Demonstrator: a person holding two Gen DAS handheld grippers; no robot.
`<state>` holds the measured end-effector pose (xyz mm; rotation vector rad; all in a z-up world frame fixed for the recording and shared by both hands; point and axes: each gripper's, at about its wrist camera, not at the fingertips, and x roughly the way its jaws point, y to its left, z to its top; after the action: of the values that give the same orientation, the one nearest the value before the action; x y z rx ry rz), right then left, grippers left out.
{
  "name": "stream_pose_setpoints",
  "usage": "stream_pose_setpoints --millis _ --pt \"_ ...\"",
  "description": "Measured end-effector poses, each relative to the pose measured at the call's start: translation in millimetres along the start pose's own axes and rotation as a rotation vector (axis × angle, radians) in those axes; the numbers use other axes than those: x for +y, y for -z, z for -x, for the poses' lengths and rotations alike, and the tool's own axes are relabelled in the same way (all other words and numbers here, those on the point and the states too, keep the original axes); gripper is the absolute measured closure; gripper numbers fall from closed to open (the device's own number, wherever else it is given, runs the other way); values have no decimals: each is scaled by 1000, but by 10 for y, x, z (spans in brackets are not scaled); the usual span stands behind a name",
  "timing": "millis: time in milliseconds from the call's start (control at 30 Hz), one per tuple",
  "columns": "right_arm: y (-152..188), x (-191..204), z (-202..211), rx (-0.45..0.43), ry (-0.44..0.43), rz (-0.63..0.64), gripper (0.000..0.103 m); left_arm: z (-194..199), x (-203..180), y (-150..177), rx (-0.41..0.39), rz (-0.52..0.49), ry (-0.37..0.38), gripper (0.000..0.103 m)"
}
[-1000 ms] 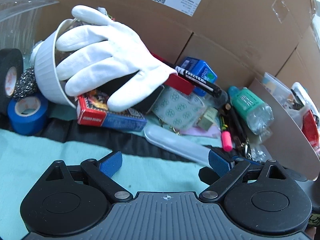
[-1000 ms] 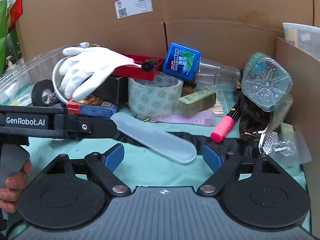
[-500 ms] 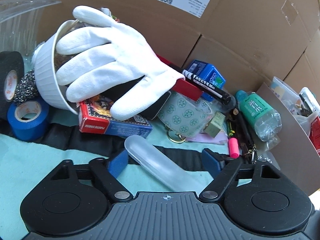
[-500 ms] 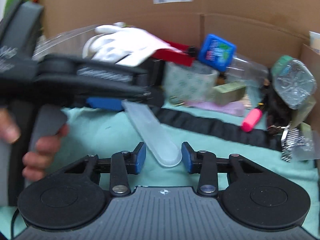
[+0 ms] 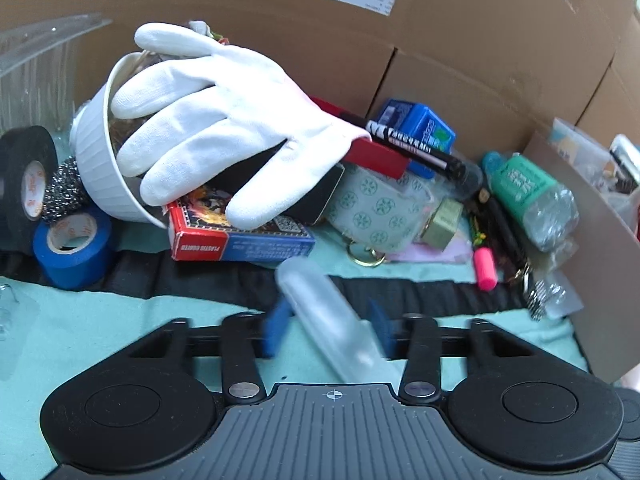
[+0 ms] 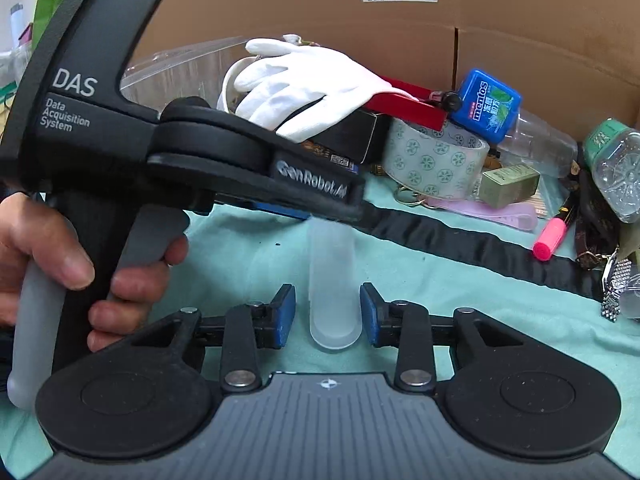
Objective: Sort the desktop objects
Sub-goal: 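Grasp the clear toothbrush case with the left gripper, then carry the toothbrush case to the clear tub and release it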
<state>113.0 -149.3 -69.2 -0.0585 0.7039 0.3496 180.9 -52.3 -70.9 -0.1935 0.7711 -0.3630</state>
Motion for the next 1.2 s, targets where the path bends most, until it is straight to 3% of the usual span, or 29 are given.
stream_pose_setpoints --millis 133,267,300,433,500,600,867,1200 --pt "-29 19 -34 5 12 -11 61 5 -20 8 4 -20 2 41" --pt "-31 76 -47 15 37 0 64 -12 -119 6 16 -74 -47 50" --pt "-22 87 -34 17 35 1 70 -4 -120 12 20 -73 -40 48" --pt "-13 85 -18 23 28 -7 70 33 -107 55 16 -74 -9 40" --pt "-25 92 -27 28 36 -23 70 40 -134 69 14 -91 -16 43" --pt "-33 124 -37 36 53 -26 70 62 -158 98 6 -103 -35 63" --pt "28 292 152 40 70 -28 71 279 -65 195 24 -15 12 69" --pt "-154 661 648 -63 118 27 71 972 -91 92 -104 -2 48 69"
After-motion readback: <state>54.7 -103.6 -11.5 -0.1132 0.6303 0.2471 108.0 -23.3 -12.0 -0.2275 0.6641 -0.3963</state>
